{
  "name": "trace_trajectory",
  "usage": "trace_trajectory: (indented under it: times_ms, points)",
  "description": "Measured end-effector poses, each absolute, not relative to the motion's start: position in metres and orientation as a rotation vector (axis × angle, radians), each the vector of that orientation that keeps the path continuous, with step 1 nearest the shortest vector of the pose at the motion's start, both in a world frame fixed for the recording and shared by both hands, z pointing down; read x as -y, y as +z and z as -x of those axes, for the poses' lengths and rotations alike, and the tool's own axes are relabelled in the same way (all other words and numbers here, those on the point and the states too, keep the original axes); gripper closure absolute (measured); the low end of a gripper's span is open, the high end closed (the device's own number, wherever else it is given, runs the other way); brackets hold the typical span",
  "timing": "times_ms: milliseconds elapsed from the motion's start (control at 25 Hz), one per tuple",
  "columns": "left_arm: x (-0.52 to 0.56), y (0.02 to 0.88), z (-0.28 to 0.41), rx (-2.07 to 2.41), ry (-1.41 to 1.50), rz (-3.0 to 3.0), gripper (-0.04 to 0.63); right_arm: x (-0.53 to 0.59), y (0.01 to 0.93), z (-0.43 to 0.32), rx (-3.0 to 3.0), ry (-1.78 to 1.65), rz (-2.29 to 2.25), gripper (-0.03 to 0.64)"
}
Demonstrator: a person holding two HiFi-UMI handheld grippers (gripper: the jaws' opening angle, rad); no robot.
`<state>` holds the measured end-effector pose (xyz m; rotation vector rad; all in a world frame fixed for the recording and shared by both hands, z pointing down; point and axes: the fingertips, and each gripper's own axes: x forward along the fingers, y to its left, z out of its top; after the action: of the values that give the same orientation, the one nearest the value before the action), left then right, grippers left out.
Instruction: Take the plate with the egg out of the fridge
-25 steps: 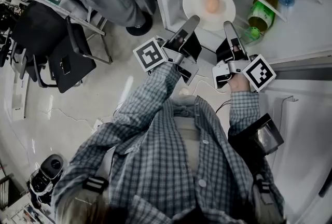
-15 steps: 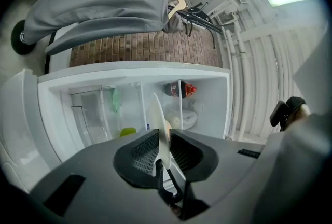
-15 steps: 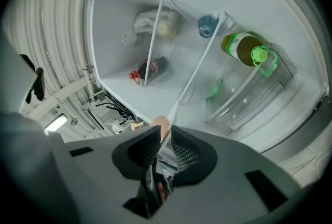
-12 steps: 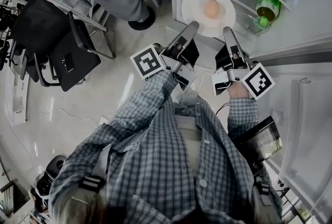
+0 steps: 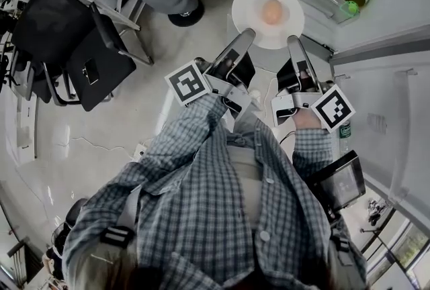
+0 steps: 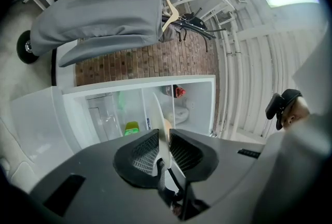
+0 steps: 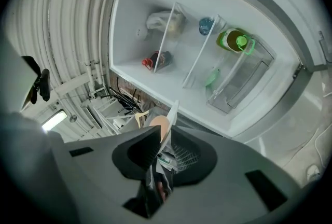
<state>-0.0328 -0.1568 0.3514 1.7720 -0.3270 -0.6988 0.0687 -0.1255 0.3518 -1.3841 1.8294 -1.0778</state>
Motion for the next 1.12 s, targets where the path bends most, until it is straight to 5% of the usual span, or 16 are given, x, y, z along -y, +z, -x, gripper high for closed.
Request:
trace_trajectory:
  times_ms: [1120]
  points:
    - [0.079, 0.355, 0.05, 0.287, -0.672, -1.724, 0.525, 0.04, 0.357, -0.049, -1.758, -1.102, 1.437, 0.548]
